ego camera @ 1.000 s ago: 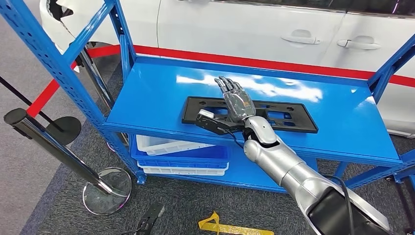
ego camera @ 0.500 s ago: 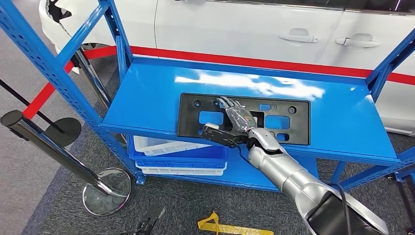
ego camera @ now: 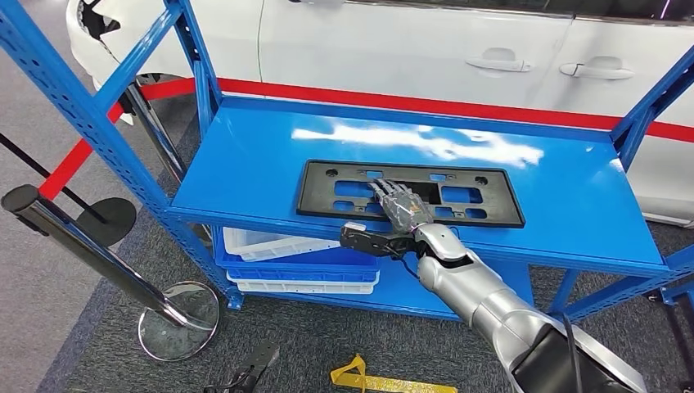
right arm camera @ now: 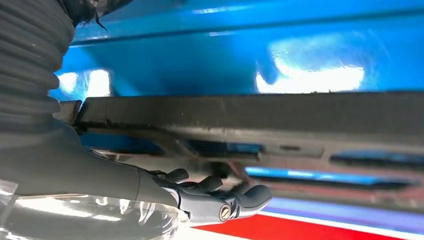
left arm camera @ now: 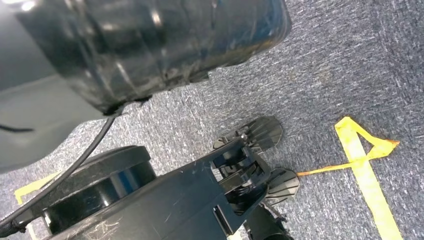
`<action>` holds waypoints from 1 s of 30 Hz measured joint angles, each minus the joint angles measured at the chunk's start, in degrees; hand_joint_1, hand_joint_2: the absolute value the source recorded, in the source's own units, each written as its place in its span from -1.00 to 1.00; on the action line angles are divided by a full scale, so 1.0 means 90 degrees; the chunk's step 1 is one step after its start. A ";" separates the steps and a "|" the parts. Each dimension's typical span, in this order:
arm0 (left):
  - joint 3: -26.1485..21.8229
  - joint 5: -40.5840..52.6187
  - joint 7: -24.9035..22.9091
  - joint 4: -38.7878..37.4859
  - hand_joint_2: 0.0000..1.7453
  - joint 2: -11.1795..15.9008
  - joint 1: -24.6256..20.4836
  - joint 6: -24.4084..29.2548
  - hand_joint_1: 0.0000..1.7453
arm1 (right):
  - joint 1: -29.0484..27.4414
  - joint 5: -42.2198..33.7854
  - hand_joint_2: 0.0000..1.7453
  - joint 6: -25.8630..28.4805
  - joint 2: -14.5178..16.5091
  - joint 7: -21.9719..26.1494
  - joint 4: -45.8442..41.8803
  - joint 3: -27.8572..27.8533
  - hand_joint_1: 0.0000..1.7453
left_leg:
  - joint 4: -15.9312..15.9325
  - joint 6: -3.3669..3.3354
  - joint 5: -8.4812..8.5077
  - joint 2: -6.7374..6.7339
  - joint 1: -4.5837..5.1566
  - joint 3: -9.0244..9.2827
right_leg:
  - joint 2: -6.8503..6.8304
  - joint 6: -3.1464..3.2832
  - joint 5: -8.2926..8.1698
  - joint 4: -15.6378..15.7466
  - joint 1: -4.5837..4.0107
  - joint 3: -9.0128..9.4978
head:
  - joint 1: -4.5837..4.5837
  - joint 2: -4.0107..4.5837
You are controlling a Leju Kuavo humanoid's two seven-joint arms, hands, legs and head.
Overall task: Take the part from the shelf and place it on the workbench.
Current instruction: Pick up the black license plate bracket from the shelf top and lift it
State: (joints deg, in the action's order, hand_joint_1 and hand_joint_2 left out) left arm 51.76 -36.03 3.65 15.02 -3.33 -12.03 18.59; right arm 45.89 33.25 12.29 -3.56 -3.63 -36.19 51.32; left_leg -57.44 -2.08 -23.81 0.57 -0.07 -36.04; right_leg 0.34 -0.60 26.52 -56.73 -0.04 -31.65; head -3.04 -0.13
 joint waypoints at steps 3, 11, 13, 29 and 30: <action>0.0000 0.0001 0.0004 0.0000 -1.00 0.0001 0.0003 0.0001 -1.00 | 0.0005 0.0022 1.00 0.0066 -0.0001 -0.0009 0.0090 0.0028 -1.00 | 0.0000 0.0000 0.0000 0.0000 0.0000 0.0000 | 0.0000 0.0000 0.0000 0.0000 -0.0001 0.0000 | 0.0000 0.0000; 0.0000 0.0006 0.0027 0.0000 -1.00 0.0002 0.0036 -0.0002 -1.00 | 0.0022 0.0008 1.00 0.0032 -0.0001 0.0068 0.0191 0.0039 -1.00 | 0.0000 0.0000 0.0000 0.0000 0.0002 0.0003 | 0.0000 0.0000 0.0000 0.0000 -0.0001 0.0004 | 0.0000 0.0000; 0.0000 0.0012 0.0037 0.0000 -1.00 0.0003 0.0036 -0.0002 -1.00 | 0.0033 0.0077 1.00 -0.0004 -0.0001 0.0070 0.0203 0.0049 -0.38 | 0.0000 0.0000 0.0000 0.0000 0.0002 0.0004 | 0.0000 0.0000 0.0000 0.0000 -0.0001 0.0005 | -0.0001 0.0000; 0.0000 0.0087 0.0037 0.0000 -1.00 0.0008 0.0034 0.0021 -1.00 | -0.0026 0.0600 1.00 0.0427 0.0000 -0.0203 0.0209 0.0134 1.00 | 0.0001 0.0000 0.0000 -0.0013 0.0002 0.0011 | 0.0012 0.0000 -0.0001 -0.0001 -0.0002 0.0006 | 0.0000 0.0000; 0.0000 0.0096 0.0037 -0.0001 -1.00 0.0008 0.0034 0.0030 -1.00 | -0.0049 0.0669 1.00 0.0565 0.0000 -0.0222 0.0209 0.0148 1.00 | 0.0001 0.0003 0.0002 -0.0014 0.0002 0.0012 | 0.0013 0.0000 -0.0002 -0.0002 -0.0003 0.0006 | 0.0000 0.0000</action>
State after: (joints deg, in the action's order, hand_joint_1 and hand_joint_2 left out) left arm 51.76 -35.16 3.98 15.01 -3.26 -11.73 18.86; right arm 45.45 39.27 17.38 -3.56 -5.63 -34.32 52.65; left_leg -57.43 -2.05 -23.79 0.44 -0.05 -35.94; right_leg 0.46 -0.60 26.50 -56.75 -0.06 -31.60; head -3.04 -0.13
